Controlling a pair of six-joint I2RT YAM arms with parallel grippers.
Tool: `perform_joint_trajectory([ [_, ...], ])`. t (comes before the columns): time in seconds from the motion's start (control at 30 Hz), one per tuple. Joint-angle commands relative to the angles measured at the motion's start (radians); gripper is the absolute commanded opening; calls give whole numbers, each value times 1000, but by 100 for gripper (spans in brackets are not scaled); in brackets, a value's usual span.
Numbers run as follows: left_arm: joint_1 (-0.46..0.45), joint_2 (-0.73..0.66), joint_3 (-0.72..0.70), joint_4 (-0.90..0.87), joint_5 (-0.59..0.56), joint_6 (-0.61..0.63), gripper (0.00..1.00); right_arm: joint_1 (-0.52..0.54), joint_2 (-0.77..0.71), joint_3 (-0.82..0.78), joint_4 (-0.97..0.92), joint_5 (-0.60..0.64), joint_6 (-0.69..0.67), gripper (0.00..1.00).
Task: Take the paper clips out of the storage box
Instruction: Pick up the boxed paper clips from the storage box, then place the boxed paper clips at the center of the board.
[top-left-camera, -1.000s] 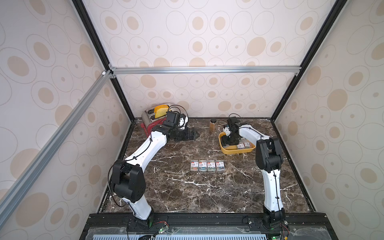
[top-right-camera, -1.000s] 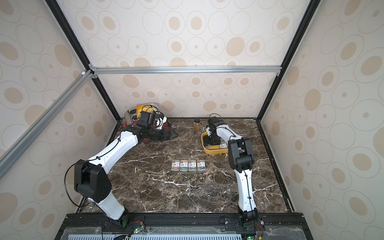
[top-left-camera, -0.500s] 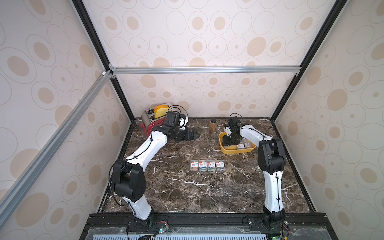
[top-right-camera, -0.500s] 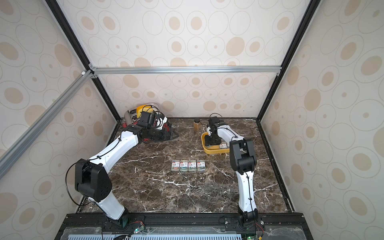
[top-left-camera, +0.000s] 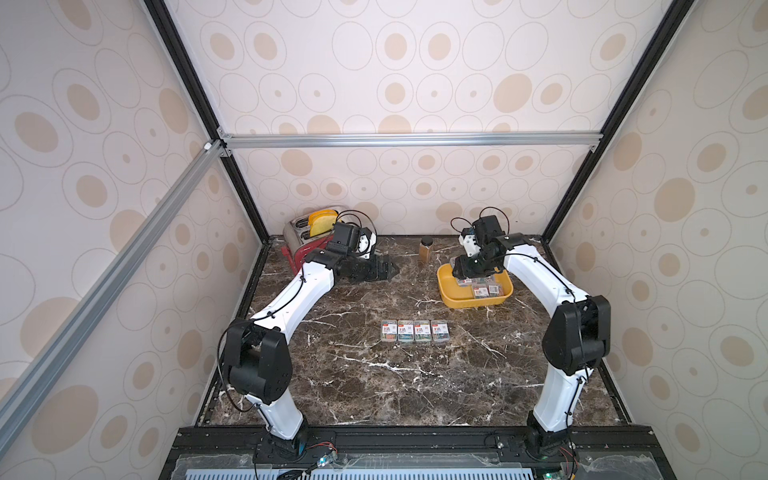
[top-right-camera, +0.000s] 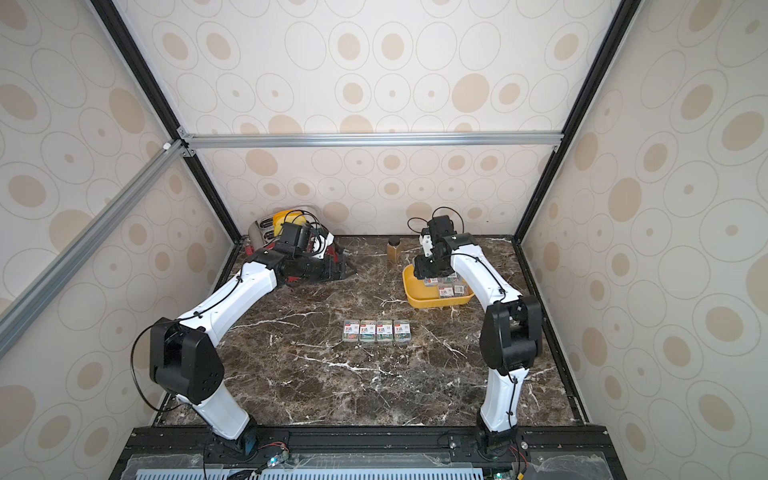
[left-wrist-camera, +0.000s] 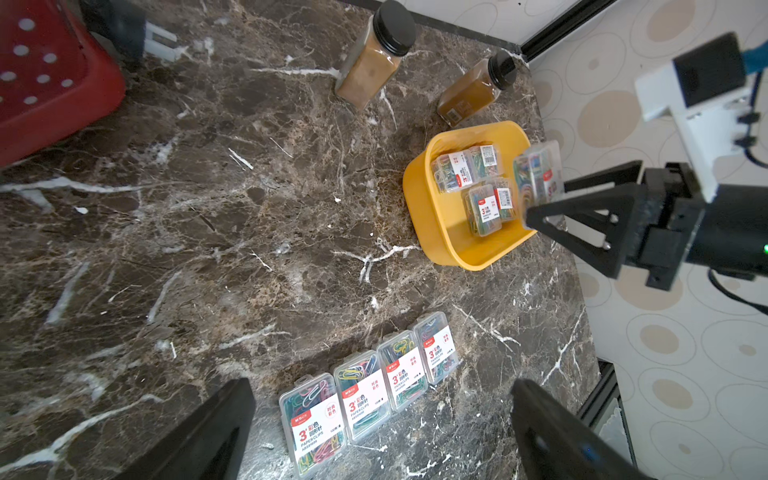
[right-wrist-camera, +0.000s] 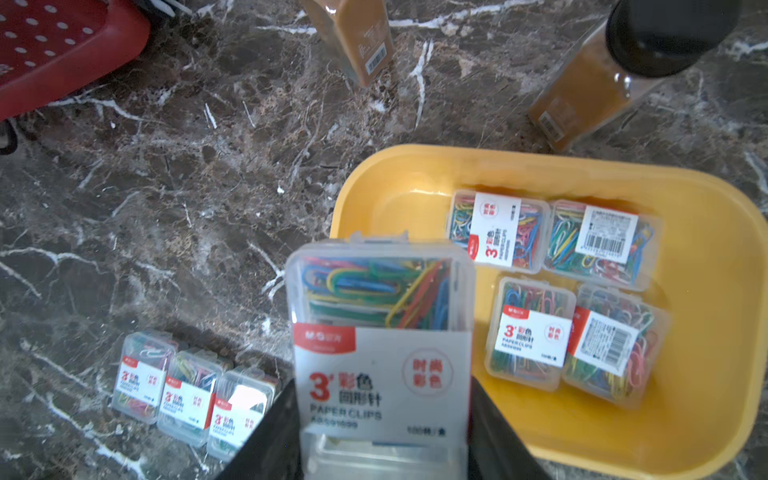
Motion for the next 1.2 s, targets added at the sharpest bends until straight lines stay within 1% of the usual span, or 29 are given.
perform_joint_trajectory([
  [0.0,6,-44,33,-13,-35,34,99,15,-83,-73,-58,-26,25,33],
  [0.23,7,-89,-9,-20,-74,39,99,62,-228,-267,-72,-44,64,32],
  [0.4,6,-116,-43,-24,-86,37,99,101,-298,-430,-35,-50,99,32],
  [0.5,4,-125,-61,-18,-80,29,99,117,-297,-507,13,-47,117,32],
  [0.67,4,-139,-79,-16,-70,25,99,120,-246,-579,98,-51,146,32],
  [0.8,4,-152,-90,-20,-69,25,99,122,-192,-602,139,-55,168,32],
  [0.97,4,-164,-103,-23,-71,26,99,122,-153,-620,179,-26,187,32],
  [1.17,2,-166,-103,-25,-71,28,99,122,-135,-627,208,-3,198,32],
])
